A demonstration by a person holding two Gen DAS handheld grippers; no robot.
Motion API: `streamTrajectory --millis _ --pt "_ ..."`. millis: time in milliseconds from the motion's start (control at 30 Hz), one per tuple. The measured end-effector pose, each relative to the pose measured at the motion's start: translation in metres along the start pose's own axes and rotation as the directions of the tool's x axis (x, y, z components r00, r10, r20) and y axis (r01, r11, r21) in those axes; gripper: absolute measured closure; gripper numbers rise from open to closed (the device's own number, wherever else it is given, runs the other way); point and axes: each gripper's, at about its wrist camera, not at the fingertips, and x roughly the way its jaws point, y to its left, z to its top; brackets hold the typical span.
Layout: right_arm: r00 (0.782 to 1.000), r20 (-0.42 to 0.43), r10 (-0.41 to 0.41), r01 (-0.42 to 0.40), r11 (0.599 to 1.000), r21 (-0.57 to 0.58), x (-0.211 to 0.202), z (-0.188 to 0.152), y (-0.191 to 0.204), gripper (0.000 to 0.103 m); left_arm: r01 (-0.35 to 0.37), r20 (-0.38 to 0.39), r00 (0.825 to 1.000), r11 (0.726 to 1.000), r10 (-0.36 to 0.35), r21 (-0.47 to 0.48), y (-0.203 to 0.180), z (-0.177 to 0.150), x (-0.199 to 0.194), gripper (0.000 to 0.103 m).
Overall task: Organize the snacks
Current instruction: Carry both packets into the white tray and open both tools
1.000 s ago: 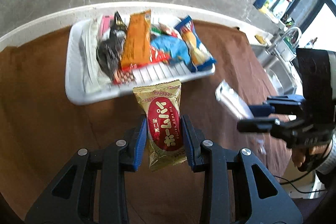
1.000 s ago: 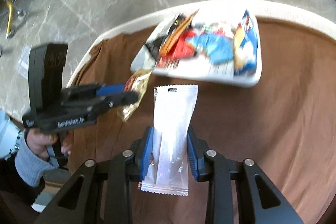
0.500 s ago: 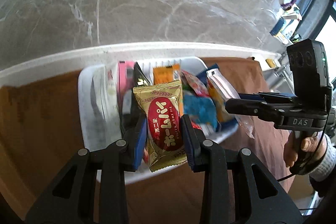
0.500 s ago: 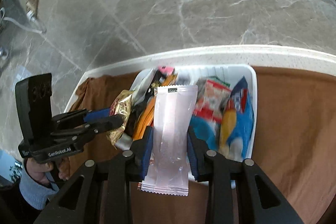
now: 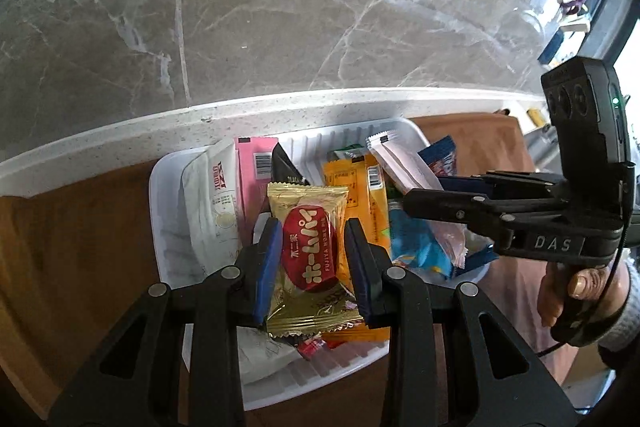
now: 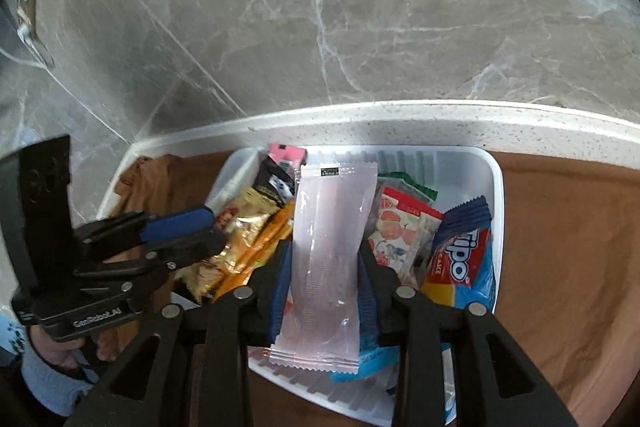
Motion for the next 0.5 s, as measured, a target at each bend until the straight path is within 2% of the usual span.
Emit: streamTrajectory --millis 67,133,200,267,467,500 --pt "1.000 -0.006 -0.015 0.015 1.000 -0.013 0.003 -0.002 0.001 0.061 -0.011 -0.001 1.000 1.000 0.011 0.000 0.000 0.000 0.003 0.073" --pt "0.999 0.010 -0.035 0.036 0.998 -0.043 0.002 -0.004 0.006 0.044 -0.020 0.001 1.000 1.000 0.020 0.000 0.000 -0.001 0.002 0.072" --pt "0.998 0.033 -0.049 0.051 0.997 -0.065 -0.003 -0.003 0.010 0.034 -0.026 0.000 1.000 1.000 0.026 -0.005 0.001 -0.002 0.002 0.067" --pt "0.997 0.059 -0.057 0.062 0.994 -0.089 -0.009 -0.001 0.015 0.033 -0.031 0.007 0.999 0.999 0.031 -0.010 -0.001 -0.004 -0.001 0.055" --pt "0.990 0.119 -0.070 0.083 0.990 -0.110 -0.031 0.000 0.021 0.030 -0.064 0.057 0.996 0.998 0.064 0.002 -0.007 -0.005 -0.019 0.054" --pt "0.989 0.128 -0.071 0.086 0.990 -0.114 -0.036 -0.002 0.023 0.029 -0.069 0.066 0.995 0.998 0.069 0.003 -0.008 -0.006 -0.024 0.050"
